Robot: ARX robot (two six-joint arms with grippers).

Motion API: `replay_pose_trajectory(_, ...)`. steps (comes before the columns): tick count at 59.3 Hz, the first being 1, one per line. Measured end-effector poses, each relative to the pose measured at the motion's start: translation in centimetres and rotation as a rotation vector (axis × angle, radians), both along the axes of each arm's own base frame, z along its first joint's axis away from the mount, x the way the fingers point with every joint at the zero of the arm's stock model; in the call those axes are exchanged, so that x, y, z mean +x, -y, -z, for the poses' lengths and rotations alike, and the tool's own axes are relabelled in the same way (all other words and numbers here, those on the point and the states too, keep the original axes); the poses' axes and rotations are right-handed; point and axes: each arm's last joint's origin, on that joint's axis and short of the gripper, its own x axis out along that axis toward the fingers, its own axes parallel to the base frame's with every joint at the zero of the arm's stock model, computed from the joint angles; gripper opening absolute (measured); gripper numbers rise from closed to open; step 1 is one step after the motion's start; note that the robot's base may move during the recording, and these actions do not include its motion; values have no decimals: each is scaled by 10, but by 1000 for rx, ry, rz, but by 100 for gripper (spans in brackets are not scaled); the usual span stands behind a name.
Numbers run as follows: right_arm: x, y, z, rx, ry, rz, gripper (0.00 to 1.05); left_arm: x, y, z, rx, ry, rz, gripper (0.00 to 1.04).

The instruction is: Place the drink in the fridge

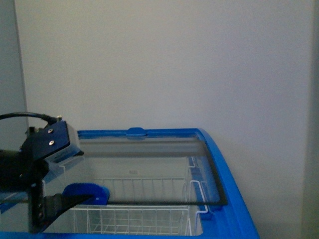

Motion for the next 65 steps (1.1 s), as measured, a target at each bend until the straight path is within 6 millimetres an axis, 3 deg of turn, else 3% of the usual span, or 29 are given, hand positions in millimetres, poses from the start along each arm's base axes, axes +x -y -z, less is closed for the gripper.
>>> replay_pose_trajectory(11, 0, 0, 0, 0, 0, 2, 40, 59, 17, -17, 25, 95, -29, 97)
replay_pose_trajectory(30, 0, 0, 0, 0, 0, 3, 40, 106, 28, -26, 12, 236, -138, 97)
replay_pose_trajectory(38, 0, 0, 0, 0, 0, 2, 40, 108, 27, -32, -76, 320, -255, 97)
replay_pose_trajectory(44, 0, 0, 0, 0, 0, 3, 40, 90, 23, -35, -172, 269, -327, 97)
replay_pose_trajectory(50, 0, 0, 0, 0, 0, 2, 40, 52, 13, -37, -299, 150, -439, 97)
replay_pose_trajectory(58, 0, 0, 0, 0, 0, 3, 40, -36, -10, -39, -559, -163, -575, 97)
replay_pose_trajectory(65, 0, 0, 0, 0, 0, 2, 40, -98, -21, -39, -710, -281, -615, 97)
